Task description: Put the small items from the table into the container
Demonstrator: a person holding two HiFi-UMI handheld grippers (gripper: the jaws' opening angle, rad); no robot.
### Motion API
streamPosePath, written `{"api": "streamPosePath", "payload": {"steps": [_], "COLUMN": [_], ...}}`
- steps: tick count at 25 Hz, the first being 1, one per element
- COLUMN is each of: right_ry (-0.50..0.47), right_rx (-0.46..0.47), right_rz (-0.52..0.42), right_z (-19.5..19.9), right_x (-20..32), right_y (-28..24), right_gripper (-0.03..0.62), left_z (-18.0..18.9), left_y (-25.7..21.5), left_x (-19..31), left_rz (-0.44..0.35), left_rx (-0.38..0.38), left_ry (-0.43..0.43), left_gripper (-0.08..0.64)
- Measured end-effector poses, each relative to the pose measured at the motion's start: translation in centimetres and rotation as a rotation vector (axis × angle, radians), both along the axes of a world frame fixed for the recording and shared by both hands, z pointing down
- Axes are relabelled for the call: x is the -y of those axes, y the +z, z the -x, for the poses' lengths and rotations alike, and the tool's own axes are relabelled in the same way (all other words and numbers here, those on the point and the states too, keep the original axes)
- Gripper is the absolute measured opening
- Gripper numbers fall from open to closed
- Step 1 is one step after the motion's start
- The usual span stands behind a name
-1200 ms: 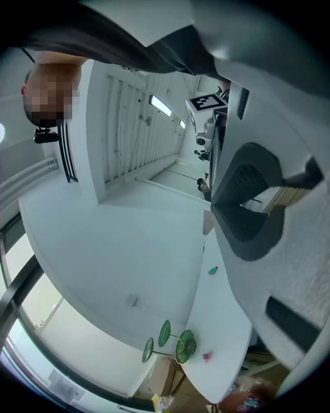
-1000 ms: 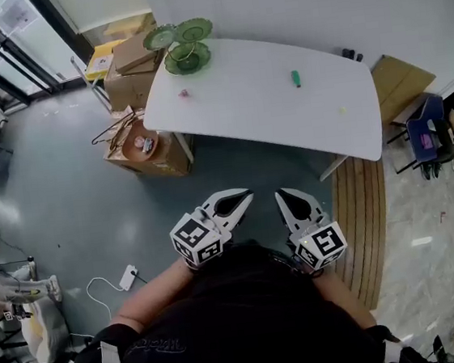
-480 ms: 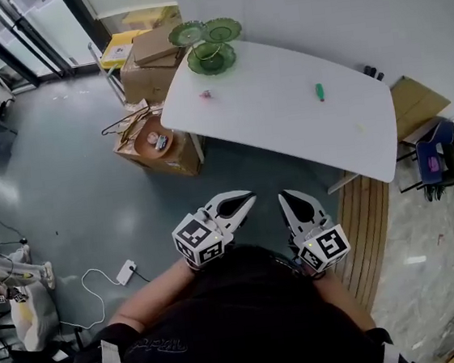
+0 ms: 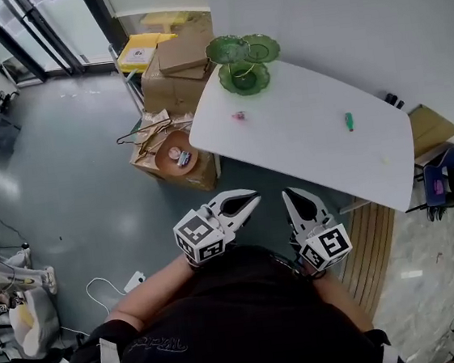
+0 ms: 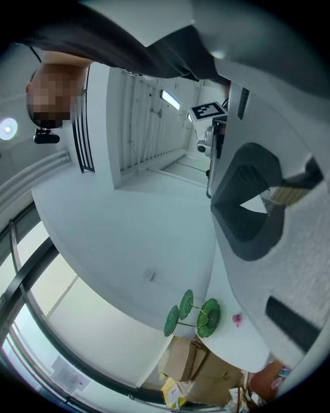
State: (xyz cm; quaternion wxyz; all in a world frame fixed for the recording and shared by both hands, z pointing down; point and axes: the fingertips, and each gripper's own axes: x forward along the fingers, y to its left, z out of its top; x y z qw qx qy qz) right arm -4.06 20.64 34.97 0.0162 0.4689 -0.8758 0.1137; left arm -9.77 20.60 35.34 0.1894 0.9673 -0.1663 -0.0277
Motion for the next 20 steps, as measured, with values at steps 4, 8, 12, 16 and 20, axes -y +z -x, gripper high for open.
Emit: {"api": "streamPosePath", "payload": {"steps": [4,8,12,16,20], "right_ry": [-0.036,-0.072,-0.094,-0.134,-0.163], "right_rx": [-0.002,0.001,0.003,-0.007,-0.01], "right_rz": [-0.001,-0.001,0.024,0.037,0.047], "right_z": [5.1,9.3,11.8,13.4,13.7], "right_x": [4.3,7.8,10.0,12.1,14.4], "right_y": [-0.4,-0.2,0.5,0.9,1.5], "right_gripper": [0.018,0.018,0.018,0.018,0.018], "left_z": [4.8,9.3,12.3,13.8,14.4], "left_y": [-0.2,0.2,1.0,1.4,1.7], "left_x": [3.9,7.3,9.2,11.0,12.7], "left_rz": [-0.004,0.005,0.032,0.044,0.035], "left_rx": [0.0,-0.004,-0.008,-0.011,-0.01], "left_ry": [-0.023,-0.07,-0.106,-0.139,-0.185], "left_gripper": [0.003,0.005,0.003,0.003,0.003]}}
